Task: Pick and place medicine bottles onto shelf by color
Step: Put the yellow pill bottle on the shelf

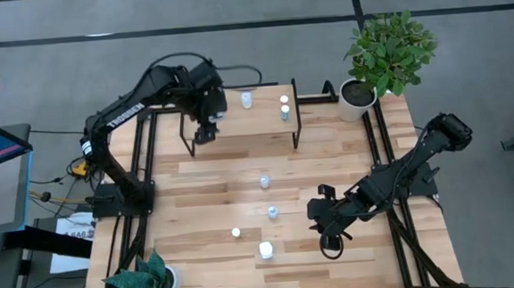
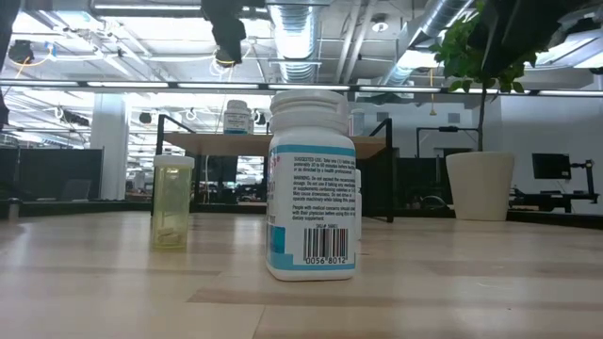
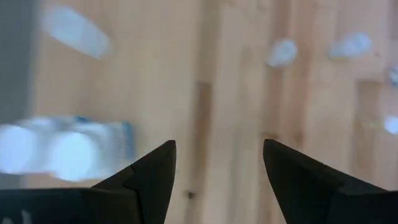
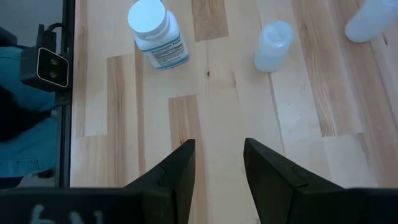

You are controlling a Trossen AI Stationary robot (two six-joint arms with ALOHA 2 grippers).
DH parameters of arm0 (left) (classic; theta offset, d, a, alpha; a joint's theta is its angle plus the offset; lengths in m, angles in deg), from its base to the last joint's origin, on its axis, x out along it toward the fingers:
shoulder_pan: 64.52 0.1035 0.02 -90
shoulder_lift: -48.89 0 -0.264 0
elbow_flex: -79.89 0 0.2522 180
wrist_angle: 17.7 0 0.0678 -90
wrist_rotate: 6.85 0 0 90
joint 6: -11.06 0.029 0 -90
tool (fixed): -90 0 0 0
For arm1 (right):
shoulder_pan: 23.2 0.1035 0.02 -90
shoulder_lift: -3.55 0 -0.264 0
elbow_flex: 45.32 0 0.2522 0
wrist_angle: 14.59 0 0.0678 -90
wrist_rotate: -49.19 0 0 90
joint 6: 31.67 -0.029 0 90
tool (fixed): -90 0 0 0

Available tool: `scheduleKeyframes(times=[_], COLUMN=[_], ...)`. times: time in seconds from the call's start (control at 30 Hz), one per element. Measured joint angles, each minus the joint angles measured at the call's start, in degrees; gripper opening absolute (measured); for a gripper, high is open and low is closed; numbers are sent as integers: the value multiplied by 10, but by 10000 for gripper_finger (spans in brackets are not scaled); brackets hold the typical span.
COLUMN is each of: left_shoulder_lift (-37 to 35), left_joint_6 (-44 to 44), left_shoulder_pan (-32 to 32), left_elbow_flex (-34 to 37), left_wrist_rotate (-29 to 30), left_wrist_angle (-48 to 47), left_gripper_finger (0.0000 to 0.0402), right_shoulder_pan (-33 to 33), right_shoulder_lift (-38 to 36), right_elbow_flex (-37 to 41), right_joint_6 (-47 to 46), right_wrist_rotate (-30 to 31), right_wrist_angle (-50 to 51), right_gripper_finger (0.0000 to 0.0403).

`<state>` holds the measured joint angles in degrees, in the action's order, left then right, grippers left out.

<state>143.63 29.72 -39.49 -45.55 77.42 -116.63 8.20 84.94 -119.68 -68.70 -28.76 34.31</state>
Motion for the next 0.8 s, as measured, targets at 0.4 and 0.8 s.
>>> scheduleKeyframes(times=[0.4, 0.8], left_shoulder_lift=[0, -1], left_joint_6=[-36, -87], left_shoulder_pan=[-137, -282], left_elbow_flex=[5, 65], left_wrist_rotate=[-47, -56], left_wrist_angle=[-49, -41], left_gripper_finger=[229, 229], right_shoulder_pan=[-62, -93], right_shoulder_lift=[0, 0], right_elbow_flex=[0, 0], right_joint_6=[0, 0], right_wrist_rotate=[0, 0], right_wrist_angle=[-26, -11], right_gripper_finger=[159, 159])
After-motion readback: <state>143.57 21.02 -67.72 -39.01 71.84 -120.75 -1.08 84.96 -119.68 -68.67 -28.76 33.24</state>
